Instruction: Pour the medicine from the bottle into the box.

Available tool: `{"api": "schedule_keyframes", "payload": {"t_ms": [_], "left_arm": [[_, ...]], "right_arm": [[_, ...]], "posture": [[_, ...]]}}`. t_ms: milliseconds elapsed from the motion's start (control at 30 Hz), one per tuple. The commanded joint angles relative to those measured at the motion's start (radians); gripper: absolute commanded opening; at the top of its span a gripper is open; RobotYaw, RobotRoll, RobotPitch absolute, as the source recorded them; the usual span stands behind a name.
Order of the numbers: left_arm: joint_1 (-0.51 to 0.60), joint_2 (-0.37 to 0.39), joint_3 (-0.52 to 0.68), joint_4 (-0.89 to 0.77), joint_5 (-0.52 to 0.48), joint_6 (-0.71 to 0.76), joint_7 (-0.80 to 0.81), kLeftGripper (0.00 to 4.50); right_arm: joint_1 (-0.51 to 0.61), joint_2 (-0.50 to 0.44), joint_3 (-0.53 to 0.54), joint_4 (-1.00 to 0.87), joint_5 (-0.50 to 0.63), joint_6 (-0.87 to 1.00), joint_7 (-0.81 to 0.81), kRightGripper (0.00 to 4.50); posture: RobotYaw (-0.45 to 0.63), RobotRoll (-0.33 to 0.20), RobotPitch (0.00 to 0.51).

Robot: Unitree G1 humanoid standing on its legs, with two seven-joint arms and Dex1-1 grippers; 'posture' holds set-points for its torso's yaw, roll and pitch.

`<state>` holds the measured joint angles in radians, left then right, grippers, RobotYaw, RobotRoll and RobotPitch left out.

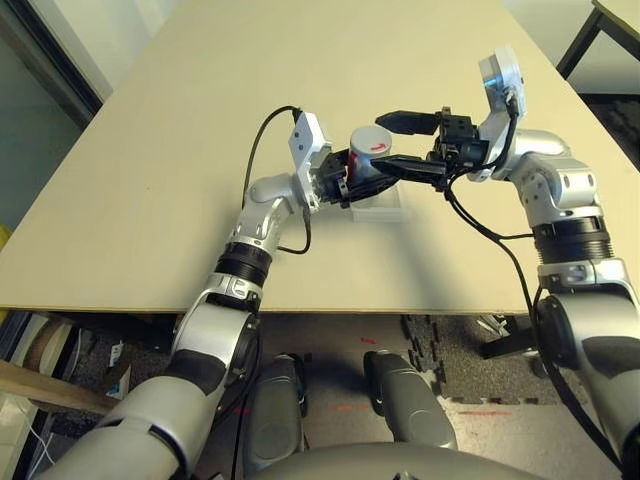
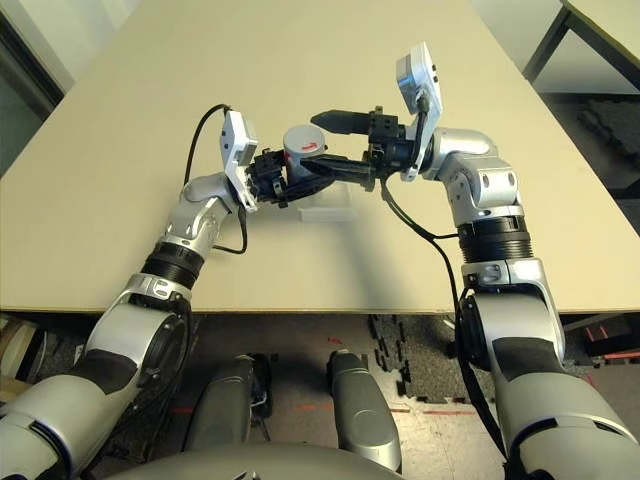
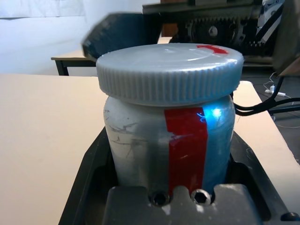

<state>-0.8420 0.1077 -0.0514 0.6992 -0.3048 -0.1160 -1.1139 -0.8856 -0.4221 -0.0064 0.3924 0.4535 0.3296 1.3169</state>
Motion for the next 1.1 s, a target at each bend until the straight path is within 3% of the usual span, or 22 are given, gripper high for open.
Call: {"api": "schedule_keyframes", "payload": {"t_ms": [33, 233, 300, 433, 733, 900, 1100], "left_arm": [[-0.005, -0.001, -0.007, 0.015, 0.014, -0.009, -0.014, 2.72], [-0.002, -0.002, -0.007, 0.01, 0.014, -0.007, -0.012, 2.72], [-0.001, -0.003, -0.007, 0.008, 0.013, -0.006, -0.011, 2.72], [0.0, -0.004, -0.007, 0.008, 0.013, -0.006, -0.011, 2.72], [0.007, -0.006, -0.007, 0.01, 0.015, -0.008, -0.01, 2.72], [0.01, -0.009, 0.003, 0.014, 0.017, -0.011, 0.005, 2.72], [0.012, -0.005, 0.028, 0.01, 0.002, 0.0, 0.04, 2.72]], "right_arm": [[-0.011, 0.006, 0.014, 0.011, -0.013, -0.014, 0.0, 4.5], [-0.012, 0.013, 0.029, 0.021, -0.032, -0.027, 0.002, 4.35], [-0.011, 0.015, 0.031, 0.021, -0.035, -0.029, 0.001, 3.93], [-0.008, 0.019, 0.031, 0.018, -0.037, -0.032, -0.005, 2.62], [-0.007, 0.039, -0.029, -0.016, 0.023, 0.028, -0.071, 2.59], [0.002, 0.042, -0.108, -0.062, 0.063, 0.089, -0.213, 2.59], [0.041, -0.031, -0.181, -0.095, 0.028, 0.127, -0.41, 2.59]], "posture": [[-0.28, 0.0, 0.126], [-0.28, 0.0, 0.128], [-0.28, 0.0, 0.129], [-0.28, 0.0, 0.13], [-0.28, 0.0, 0.128], [-0.28, 0.0, 0.13], [-0.29, 0.0, 0.133]]}}
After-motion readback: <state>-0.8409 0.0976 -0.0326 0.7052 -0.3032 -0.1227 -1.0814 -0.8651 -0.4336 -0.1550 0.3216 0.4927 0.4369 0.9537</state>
